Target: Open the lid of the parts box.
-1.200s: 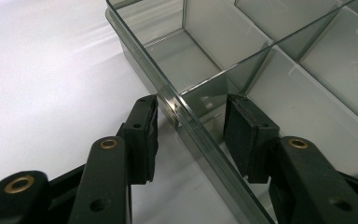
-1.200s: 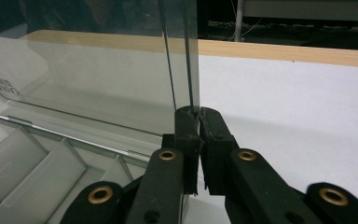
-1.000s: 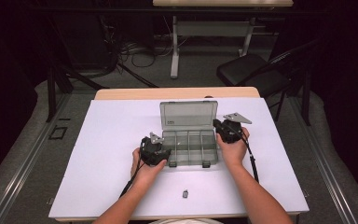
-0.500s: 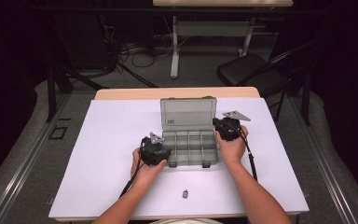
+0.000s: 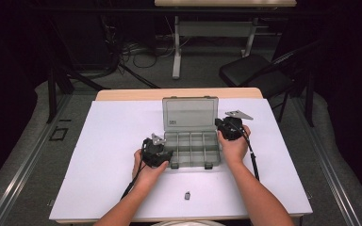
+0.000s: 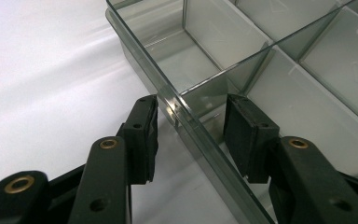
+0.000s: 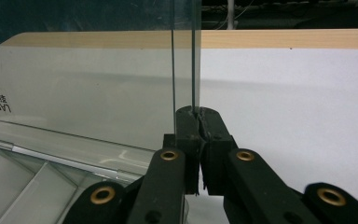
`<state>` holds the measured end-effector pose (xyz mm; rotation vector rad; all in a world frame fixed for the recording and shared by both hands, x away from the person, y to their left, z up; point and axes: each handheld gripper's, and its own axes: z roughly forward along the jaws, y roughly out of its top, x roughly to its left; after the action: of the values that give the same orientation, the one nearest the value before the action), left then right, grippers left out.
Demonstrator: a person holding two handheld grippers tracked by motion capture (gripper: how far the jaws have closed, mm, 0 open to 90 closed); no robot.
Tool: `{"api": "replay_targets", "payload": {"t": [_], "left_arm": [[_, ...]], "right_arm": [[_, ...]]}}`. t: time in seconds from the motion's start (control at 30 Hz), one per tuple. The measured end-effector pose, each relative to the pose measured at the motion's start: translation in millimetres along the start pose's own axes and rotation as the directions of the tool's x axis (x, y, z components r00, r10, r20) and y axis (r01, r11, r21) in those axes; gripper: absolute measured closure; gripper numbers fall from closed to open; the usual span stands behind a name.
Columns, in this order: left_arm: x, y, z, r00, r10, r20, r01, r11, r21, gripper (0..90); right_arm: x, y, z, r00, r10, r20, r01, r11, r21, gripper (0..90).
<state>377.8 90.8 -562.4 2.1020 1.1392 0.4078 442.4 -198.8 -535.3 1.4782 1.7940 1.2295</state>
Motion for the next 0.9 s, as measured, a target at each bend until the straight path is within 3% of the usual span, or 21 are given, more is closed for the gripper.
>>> {"api": "replay_targets", "payload": {"t": [0.9], "left_arm": [[0.0,0.1,-0.1,1.0000,-0.001,0.001,0.001,1.0000,0.002,54.8]], "right_arm": [[-3.8,4.9,12.1,0.9990,0.045,0.007,-0.045,0.997,0.057,88.5]]}}
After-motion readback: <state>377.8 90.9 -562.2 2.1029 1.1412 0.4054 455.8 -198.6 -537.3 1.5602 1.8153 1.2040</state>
